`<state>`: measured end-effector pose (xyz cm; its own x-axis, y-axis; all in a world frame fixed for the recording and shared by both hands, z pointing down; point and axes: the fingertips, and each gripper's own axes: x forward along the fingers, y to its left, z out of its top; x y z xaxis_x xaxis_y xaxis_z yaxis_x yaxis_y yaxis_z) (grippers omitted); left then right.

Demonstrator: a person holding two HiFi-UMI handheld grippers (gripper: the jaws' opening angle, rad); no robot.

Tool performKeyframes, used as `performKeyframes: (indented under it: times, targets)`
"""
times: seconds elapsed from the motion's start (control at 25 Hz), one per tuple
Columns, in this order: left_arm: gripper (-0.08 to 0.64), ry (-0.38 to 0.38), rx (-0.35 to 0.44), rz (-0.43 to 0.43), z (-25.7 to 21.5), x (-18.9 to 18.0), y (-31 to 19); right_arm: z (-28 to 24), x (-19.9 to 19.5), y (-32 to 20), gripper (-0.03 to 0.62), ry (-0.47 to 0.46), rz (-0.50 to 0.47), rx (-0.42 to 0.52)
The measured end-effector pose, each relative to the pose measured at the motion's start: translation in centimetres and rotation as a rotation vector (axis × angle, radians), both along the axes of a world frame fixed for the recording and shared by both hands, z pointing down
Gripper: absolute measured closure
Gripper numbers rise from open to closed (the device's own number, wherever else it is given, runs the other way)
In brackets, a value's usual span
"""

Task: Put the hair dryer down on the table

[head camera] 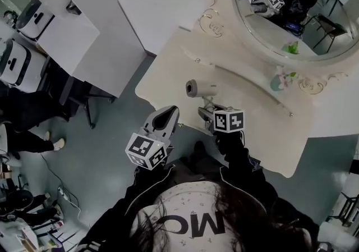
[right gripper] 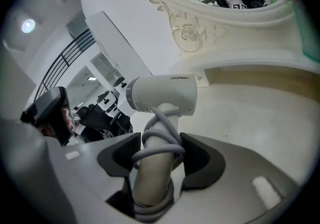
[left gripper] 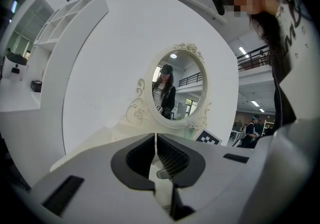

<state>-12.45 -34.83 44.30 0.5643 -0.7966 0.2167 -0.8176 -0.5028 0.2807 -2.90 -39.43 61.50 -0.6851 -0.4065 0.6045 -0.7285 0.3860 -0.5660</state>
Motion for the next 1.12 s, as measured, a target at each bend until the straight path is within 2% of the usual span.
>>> performKeyframes:
  times: [0.24,0.6,1.12]
  targets:
    - [0.566,-0.010,-0.023,-0.026,0.2,-0.6,-0.2,2.5,-0.7,-3.3,0.337,0.104,-0.044,0.012]
    - [0.566,-0.025,-0.040,-0.030,0.7,-1.0,0.2,5.0,-0.3,-7.0,0.337,0.227,-0.039,0.047]
    - [0.566,-0.014,-0.037,-0.010,0.7,-0.5,-0.4,6.7,0.9,-8.0,0.337,0.381,-0.063,0.098]
